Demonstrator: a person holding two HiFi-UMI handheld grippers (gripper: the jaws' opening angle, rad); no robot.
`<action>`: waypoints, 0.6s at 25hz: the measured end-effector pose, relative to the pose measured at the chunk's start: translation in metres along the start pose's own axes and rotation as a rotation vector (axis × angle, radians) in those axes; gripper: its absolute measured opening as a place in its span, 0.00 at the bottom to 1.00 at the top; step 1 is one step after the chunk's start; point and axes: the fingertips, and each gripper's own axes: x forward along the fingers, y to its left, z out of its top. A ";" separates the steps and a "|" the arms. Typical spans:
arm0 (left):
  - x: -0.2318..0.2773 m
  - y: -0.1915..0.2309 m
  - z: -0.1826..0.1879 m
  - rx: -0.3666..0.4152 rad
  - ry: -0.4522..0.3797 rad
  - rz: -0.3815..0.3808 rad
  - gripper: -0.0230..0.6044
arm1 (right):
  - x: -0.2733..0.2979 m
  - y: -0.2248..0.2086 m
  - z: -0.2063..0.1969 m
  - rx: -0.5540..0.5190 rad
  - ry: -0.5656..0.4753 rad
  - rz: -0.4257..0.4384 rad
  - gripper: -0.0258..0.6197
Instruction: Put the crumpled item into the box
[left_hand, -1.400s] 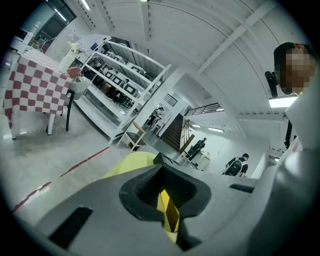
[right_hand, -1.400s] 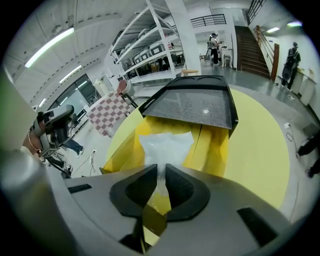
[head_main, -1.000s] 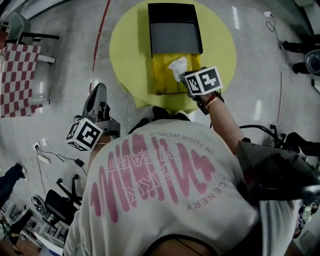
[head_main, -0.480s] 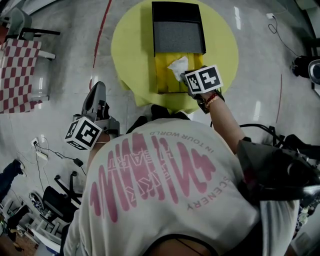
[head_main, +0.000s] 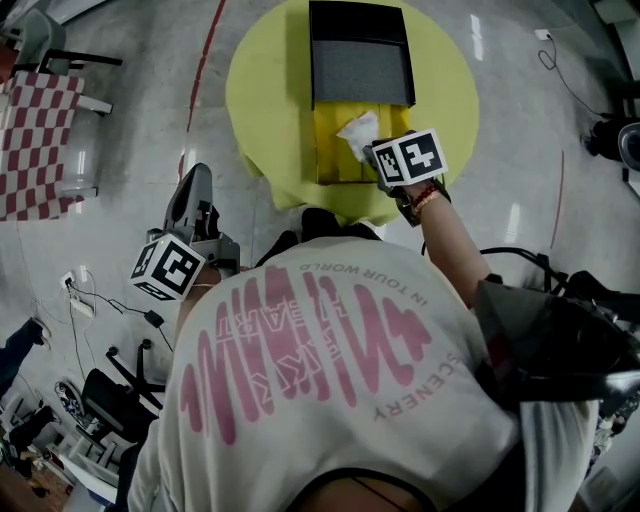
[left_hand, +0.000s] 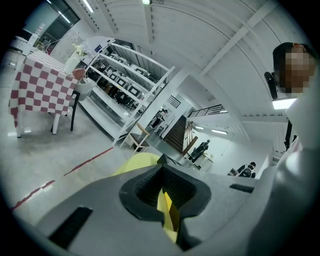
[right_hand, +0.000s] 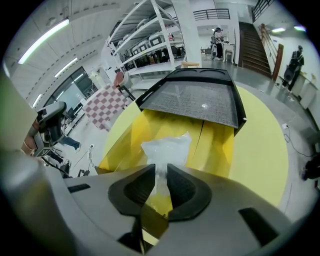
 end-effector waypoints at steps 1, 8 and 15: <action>-0.001 0.000 0.000 -0.001 -0.001 0.001 0.05 | 0.000 0.000 0.000 -0.002 0.000 -0.001 0.14; -0.006 0.006 0.001 -0.007 -0.014 0.010 0.05 | 0.002 0.002 0.001 -0.008 -0.004 -0.008 0.17; -0.014 0.008 0.003 -0.005 -0.027 0.006 0.05 | 0.001 0.001 0.002 0.010 -0.019 -0.035 0.25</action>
